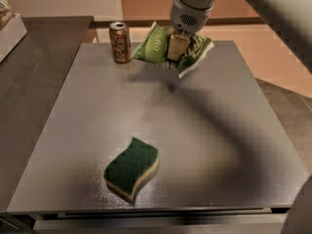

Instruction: Move green jalapeno chip bag near orange can

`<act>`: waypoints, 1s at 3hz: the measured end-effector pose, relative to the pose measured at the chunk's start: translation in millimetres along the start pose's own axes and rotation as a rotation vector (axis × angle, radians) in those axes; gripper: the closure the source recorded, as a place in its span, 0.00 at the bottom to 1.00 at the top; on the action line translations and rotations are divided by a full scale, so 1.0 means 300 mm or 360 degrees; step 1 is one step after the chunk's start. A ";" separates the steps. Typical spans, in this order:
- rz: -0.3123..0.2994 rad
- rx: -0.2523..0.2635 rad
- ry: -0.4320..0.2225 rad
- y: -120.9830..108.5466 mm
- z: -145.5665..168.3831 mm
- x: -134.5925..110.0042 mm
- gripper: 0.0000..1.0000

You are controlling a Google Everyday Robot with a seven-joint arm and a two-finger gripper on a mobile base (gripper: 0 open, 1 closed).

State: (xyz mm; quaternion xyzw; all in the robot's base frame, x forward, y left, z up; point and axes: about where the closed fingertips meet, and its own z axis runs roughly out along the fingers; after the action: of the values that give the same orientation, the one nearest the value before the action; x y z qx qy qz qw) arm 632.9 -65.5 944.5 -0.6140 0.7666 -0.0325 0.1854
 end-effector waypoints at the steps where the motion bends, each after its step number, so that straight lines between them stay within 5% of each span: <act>1: -0.0030 -0.0008 -0.0013 -0.083 0.097 -0.084 1.00; 2: -0.0032 -0.0022 -0.0004 -0.115 0.162 -0.107 1.00; 3: -0.0027 -0.0036 0.0012 -0.123 0.218 -0.121 0.82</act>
Offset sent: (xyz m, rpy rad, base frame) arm 0.0720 0.0383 -0.0397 -0.0076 0.0208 0.0234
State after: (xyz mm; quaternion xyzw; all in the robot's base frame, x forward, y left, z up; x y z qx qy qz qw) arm 694.7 -28.2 902.9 -0.6224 0.7623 -0.0279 0.1753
